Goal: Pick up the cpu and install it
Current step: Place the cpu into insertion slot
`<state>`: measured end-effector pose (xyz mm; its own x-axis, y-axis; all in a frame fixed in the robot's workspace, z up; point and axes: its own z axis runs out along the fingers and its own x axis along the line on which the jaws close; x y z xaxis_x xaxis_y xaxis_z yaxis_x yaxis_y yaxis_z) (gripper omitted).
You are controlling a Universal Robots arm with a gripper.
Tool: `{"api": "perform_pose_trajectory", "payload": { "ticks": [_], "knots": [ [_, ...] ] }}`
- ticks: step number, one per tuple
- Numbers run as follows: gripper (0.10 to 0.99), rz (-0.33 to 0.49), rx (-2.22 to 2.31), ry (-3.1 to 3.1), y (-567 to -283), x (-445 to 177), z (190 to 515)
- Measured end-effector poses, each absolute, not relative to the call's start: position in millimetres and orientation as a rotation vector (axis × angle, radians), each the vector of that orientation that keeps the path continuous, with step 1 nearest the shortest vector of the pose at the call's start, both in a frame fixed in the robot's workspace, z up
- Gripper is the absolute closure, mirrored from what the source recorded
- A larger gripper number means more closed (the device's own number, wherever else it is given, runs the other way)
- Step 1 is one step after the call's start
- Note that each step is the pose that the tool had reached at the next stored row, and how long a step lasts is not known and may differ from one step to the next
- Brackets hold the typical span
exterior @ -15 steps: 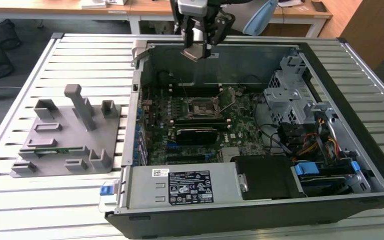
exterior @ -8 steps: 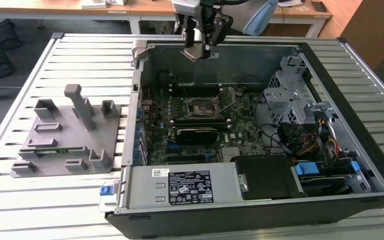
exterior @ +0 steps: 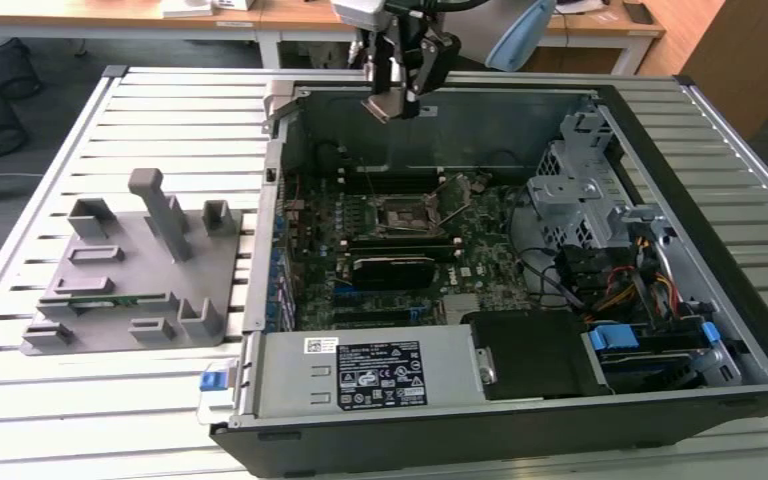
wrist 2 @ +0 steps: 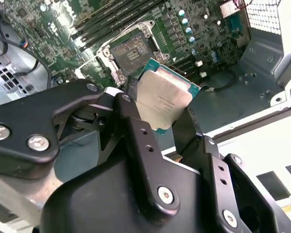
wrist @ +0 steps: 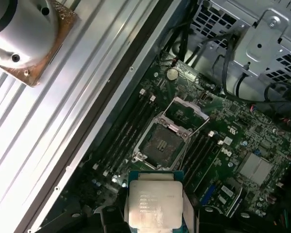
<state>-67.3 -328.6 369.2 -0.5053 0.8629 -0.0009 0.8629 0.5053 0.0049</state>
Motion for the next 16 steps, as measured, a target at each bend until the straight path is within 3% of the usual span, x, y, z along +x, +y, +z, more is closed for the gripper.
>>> {"api": "perform_pose_trajectory", "payload": {
  "ticks": [16],
  "knots": [
    [0.553, 0.004, 1.887, 2.506, -328.5, -67.3, 368.2]
  ]
}}
